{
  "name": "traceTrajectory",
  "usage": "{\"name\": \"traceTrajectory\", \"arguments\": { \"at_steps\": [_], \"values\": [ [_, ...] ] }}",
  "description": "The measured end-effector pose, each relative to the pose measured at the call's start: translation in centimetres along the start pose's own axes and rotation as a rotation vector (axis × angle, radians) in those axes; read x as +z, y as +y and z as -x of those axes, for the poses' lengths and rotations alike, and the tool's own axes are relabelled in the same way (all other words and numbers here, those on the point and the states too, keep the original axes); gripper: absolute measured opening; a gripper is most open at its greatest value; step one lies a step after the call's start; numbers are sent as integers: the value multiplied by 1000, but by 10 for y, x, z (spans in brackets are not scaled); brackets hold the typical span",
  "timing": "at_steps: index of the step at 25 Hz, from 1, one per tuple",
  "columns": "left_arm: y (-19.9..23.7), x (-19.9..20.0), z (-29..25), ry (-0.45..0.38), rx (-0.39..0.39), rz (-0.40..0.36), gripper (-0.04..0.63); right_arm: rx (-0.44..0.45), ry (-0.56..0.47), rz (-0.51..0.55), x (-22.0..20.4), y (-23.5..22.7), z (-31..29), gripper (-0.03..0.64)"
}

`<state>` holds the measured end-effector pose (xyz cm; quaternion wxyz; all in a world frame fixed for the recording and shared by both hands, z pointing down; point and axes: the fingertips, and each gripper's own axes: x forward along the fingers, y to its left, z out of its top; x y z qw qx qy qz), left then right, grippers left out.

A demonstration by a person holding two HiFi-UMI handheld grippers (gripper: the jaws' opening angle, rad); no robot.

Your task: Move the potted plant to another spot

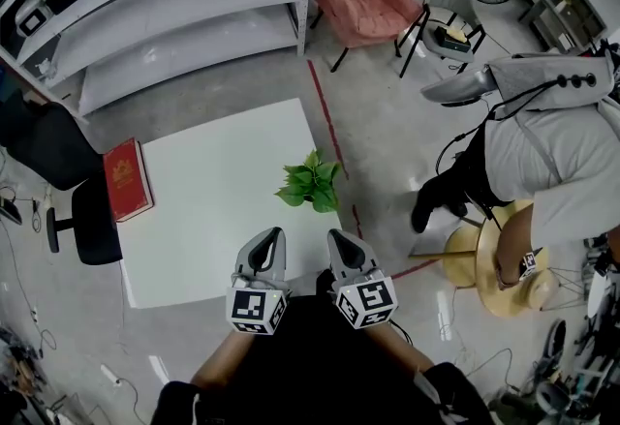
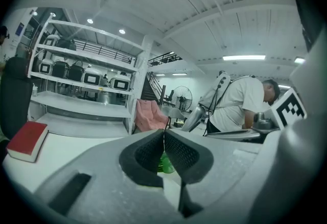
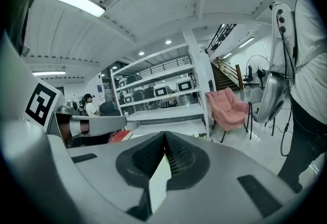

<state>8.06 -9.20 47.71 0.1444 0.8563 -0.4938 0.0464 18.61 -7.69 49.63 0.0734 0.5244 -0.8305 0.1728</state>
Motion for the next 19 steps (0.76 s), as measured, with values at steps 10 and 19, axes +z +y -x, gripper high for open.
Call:
{"name": "traceTrajectory", "arguments": {
  "at_steps": [10,19],
  "values": [
    [-3,-2,1,5,-4,-3,19,7,13,-4,-5,1,1,12],
    [-5,-4,1,8,-10,-7,19,9,15,-6,-7,2,2,12]
  ]
}}
